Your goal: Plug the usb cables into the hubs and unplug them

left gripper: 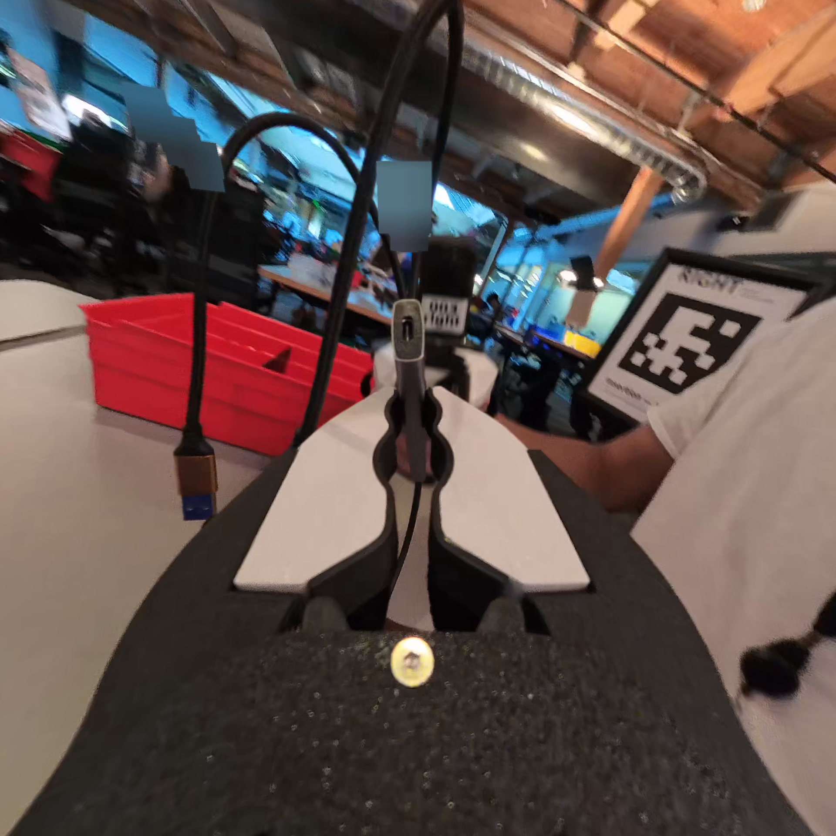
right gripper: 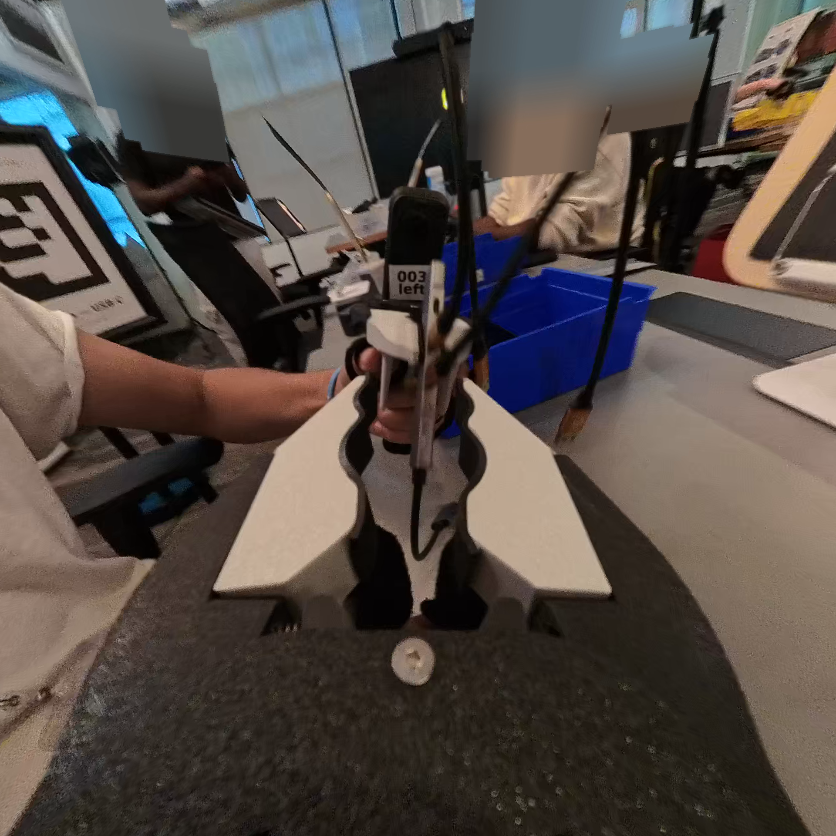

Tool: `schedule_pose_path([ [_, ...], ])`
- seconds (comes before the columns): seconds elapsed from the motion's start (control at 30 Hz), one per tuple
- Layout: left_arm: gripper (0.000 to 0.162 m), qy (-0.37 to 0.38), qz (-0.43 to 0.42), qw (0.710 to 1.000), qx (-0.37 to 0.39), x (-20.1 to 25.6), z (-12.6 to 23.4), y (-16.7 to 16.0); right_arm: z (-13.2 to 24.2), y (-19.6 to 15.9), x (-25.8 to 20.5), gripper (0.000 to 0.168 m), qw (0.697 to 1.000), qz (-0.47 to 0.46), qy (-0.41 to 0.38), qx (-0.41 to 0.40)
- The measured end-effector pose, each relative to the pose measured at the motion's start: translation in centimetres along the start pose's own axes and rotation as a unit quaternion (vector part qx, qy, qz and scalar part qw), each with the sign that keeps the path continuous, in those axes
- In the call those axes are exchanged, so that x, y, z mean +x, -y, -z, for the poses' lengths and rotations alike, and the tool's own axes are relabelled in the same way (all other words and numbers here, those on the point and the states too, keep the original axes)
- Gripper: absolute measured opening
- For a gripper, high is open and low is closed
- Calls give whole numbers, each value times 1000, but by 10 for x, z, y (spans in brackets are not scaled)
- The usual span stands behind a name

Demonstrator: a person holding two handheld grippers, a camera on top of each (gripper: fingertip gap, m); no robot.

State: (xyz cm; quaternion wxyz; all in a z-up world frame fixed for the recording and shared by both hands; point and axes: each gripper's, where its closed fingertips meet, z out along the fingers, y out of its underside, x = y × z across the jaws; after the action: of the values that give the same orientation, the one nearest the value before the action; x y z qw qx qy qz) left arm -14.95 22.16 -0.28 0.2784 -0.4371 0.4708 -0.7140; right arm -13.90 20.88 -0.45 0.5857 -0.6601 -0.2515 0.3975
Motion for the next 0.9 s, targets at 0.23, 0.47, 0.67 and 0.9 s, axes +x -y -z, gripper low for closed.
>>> schedule_pose_path([
  [0.23,9,-44,-1,995,-86,-28,-10,-25,14,-22,31,34,990,46,-77,-113],
  [0.47,9,-38,-31,988,-149,-31,-11,-61,60,-15,34,31,966,114,-123,-196],
  [0.67,9,-34,-49,981,-182,-25,-11,-80,34,-64,39,41,936,146,-128,-293],
  [0.9,9,-16,-34,984,-175,-31,-6,-79,87,-8,38,28,940,159,-171,-250],
])
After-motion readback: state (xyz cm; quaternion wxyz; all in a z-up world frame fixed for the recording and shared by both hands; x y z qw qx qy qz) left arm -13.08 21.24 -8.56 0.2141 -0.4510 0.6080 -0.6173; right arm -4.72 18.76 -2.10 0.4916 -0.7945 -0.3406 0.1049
